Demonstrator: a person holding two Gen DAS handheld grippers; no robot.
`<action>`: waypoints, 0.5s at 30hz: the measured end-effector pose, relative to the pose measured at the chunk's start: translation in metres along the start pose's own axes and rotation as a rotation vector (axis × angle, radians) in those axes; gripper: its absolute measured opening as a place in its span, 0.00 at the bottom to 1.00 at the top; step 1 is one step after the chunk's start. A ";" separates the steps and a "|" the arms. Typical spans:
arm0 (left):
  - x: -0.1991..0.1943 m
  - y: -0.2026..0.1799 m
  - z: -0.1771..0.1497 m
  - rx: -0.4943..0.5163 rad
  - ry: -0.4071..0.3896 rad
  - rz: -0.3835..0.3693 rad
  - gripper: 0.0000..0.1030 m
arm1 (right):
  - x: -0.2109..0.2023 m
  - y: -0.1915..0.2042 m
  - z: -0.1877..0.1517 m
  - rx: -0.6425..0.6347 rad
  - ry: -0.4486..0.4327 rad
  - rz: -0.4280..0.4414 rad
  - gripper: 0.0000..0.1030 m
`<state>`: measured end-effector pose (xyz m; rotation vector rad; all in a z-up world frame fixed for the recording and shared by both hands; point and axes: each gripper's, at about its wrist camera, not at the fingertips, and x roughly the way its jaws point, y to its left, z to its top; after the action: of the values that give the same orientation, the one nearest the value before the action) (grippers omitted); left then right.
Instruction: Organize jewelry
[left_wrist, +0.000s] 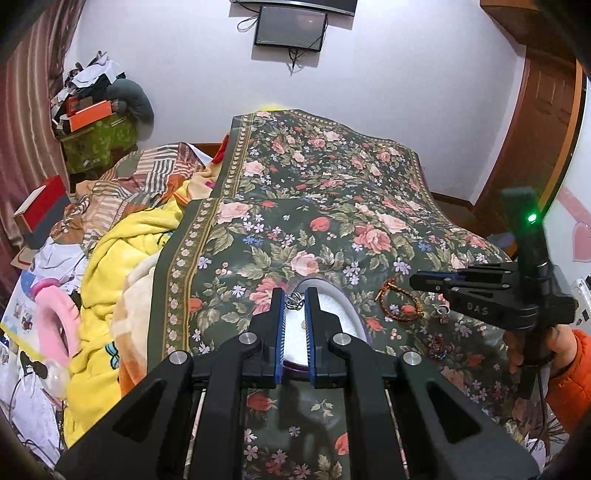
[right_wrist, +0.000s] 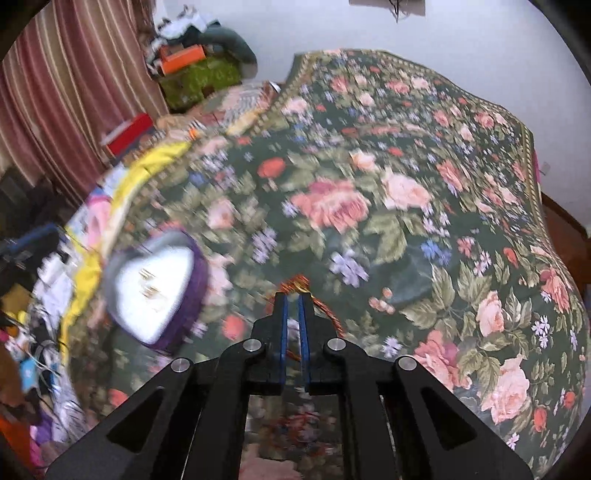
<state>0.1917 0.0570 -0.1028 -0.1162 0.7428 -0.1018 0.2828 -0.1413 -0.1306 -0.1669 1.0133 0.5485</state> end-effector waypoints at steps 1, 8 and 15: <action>0.001 0.001 -0.001 -0.001 0.003 0.000 0.08 | 0.005 -0.003 -0.002 -0.004 0.018 -0.013 0.06; 0.012 -0.003 -0.003 0.007 0.020 -0.010 0.08 | 0.019 -0.021 -0.013 0.006 0.102 -0.043 0.07; 0.025 -0.007 -0.005 0.012 0.040 -0.023 0.08 | 0.003 -0.014 -0.019 -0.035 0.060 -0.038 0.43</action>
<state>0.2060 0.0470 -0.1217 -0.1115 0.7807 -0.1313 0.2772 -0.1595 -0.1452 -0.2346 1.0570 0.5297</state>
